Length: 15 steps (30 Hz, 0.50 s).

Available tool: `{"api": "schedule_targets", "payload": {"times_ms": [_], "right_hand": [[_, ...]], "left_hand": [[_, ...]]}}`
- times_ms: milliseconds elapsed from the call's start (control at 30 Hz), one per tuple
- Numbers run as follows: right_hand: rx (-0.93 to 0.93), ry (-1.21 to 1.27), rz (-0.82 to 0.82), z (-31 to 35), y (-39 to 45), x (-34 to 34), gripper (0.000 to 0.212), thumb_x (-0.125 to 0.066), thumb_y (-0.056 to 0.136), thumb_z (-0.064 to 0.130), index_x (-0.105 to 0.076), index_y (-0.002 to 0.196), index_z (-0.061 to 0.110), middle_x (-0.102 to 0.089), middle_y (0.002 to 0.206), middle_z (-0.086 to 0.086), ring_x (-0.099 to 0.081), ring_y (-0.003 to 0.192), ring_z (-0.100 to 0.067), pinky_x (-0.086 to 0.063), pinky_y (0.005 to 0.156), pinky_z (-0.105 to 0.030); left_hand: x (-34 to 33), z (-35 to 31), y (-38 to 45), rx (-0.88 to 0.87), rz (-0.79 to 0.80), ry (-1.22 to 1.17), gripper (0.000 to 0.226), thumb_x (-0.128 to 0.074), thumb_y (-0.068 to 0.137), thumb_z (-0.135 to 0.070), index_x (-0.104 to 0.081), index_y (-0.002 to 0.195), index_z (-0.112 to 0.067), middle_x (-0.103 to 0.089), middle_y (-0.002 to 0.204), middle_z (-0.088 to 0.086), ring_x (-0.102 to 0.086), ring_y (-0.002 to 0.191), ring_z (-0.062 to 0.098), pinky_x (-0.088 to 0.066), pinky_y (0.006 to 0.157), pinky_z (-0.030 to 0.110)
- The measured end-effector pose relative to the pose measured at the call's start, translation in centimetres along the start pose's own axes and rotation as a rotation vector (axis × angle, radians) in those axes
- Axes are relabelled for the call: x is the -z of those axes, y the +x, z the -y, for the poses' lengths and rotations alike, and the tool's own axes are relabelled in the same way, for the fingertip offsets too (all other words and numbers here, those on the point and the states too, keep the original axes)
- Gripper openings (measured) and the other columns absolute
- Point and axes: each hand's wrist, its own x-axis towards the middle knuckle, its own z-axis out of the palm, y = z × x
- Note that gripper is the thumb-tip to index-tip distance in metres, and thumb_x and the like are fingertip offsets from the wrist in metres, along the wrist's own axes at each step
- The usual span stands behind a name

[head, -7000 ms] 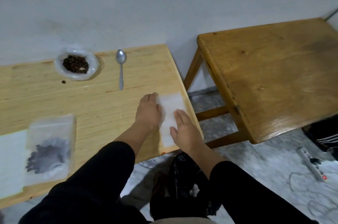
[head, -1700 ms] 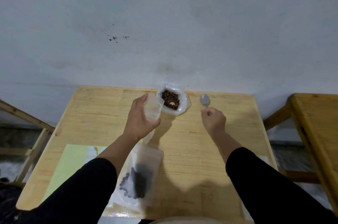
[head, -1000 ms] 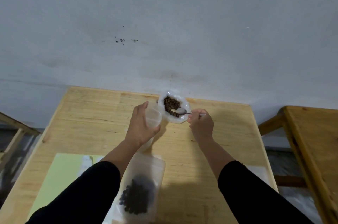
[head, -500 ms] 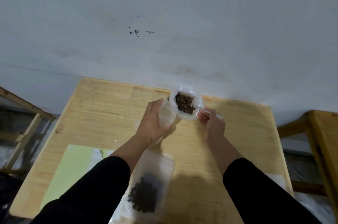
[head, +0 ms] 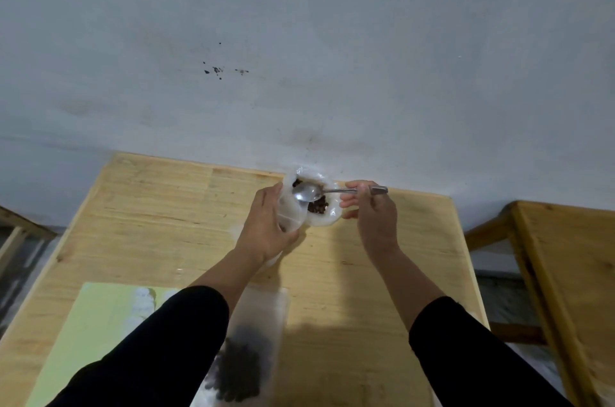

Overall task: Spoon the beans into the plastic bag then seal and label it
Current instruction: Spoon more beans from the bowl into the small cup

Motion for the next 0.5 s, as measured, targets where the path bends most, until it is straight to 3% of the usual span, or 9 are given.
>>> {"api": "schedule_targets", "payload": {"times_ms": [167,267,500], "right_hand": [[-0.085,-0.203,-0.216,-1.9,0.8,0.3,0.027,-0.042,0.097,0.02,-0.057,0.076,0.027,-0.059,0.062,0.004,-0.06,0.057,-0.012,-0.055,0.057,-0.033],[-0.166,-0.252,-0.178,-3.2,0.8,-0.3,0.022,-0.042,0.097,0.019,-0.062,0.087,0.016,-0.061,0.064,0.004,-0.061,0.058,-0.016,-0.056,0.056,-0.032],[-0.595,0.27,-0.104,-4.4,-0.2,-2.1,0.011,-0.056,0.089,0.01,-0.064,0.082,0.007,-0.068,0.071,-0.011,-0.063,0.051,-0.015,-0.054,0.049,-0.022]], "left_hand": [[0.1,0.5,-0.5,0.005,-0.013,-0.002,0.094,-0.078,0.069,-0.029,-0.022,0.144,-0.021,-0.028,0.14,0.0,-0.036,0.123,0.013,-0.029,0.095,0.017],[0.1,0.8,-0.6,-0.004,-0.016,-0.013,0.093,-0.078,0.068,-0.028,-0.023,0.143,-0.023,-0.029,0.139,0.0,-0.036,0.121,0.011,-0.029,0.094,0.017],[0.3,0.7,-0.6,0.013,-0.003,-0.01,0.094,-0.078,0.069,-0.029,-0.022,0.145,-0.023,-0.027,0.14,-0.002,-0.032,0.117,0.005,-0.026,0.096,0.014]]}}
